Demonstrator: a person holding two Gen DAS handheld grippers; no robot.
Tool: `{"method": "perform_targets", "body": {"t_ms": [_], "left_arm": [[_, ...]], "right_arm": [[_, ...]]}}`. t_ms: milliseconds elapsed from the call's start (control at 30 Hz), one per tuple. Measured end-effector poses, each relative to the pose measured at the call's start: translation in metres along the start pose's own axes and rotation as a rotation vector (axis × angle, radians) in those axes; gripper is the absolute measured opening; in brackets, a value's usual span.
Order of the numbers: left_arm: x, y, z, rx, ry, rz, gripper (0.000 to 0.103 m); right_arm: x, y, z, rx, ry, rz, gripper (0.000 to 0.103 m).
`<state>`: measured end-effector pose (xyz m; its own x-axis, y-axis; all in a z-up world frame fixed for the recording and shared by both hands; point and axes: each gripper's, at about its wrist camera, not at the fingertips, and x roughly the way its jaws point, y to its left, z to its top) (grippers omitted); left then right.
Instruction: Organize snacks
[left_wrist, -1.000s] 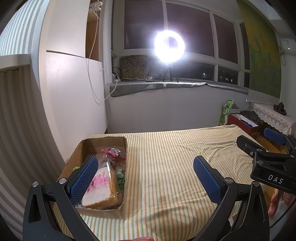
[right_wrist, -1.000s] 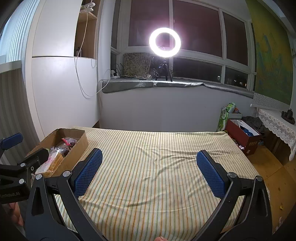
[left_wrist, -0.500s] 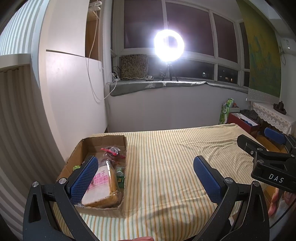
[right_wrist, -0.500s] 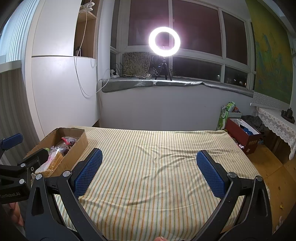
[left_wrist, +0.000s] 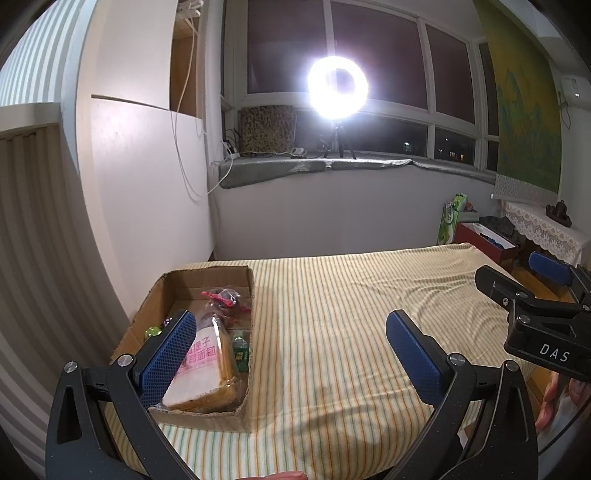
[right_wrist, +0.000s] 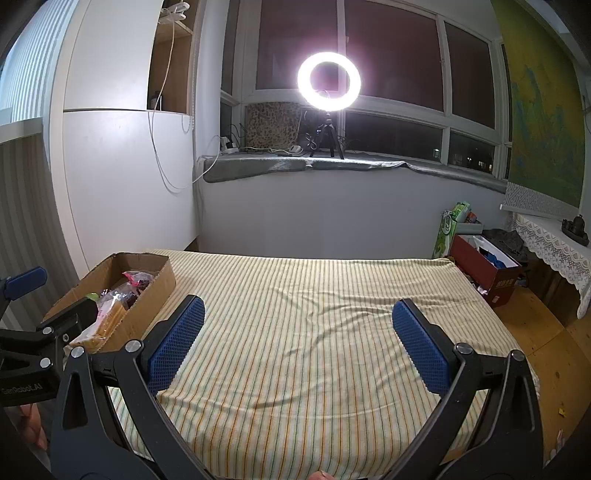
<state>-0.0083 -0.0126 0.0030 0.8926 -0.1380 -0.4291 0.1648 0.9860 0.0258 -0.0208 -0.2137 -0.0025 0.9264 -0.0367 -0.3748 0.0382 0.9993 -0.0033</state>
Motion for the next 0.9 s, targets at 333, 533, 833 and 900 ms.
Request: {"method": "perform_targets", "body": {"t_ms": [333, 533, 833, 900], "left_arm": [[0.0010, -0.0013, -0.0013, 0.003, 0.007, -0.001, 0.102], [0.0023, -0.0005, -0.0013, 0.002, 0.011, -0.003, 0.102], [0.0033, -0.0022, -0.0022, 0.003, 0.016, -0.004, 0.102], [0.0022, -0.0018, -0.0022, 0.001, 0.008, 0.018, 0.102]], "right_arm": [[-0.0006, -0.0020, -0.0018, 0.002, 0.003, 0.004, 0.103], [-0.0004, -0.0035, -0.0035, -0.002, 0.006, 0.007, 0.103], [-0.0011, -0.0058, -0.0067, -0.004, 0.010, 0.011, 0.103], [-0.0017, -0.0073, -0.0092, -0.005, 0.012, 0.011, 0.103]]}}
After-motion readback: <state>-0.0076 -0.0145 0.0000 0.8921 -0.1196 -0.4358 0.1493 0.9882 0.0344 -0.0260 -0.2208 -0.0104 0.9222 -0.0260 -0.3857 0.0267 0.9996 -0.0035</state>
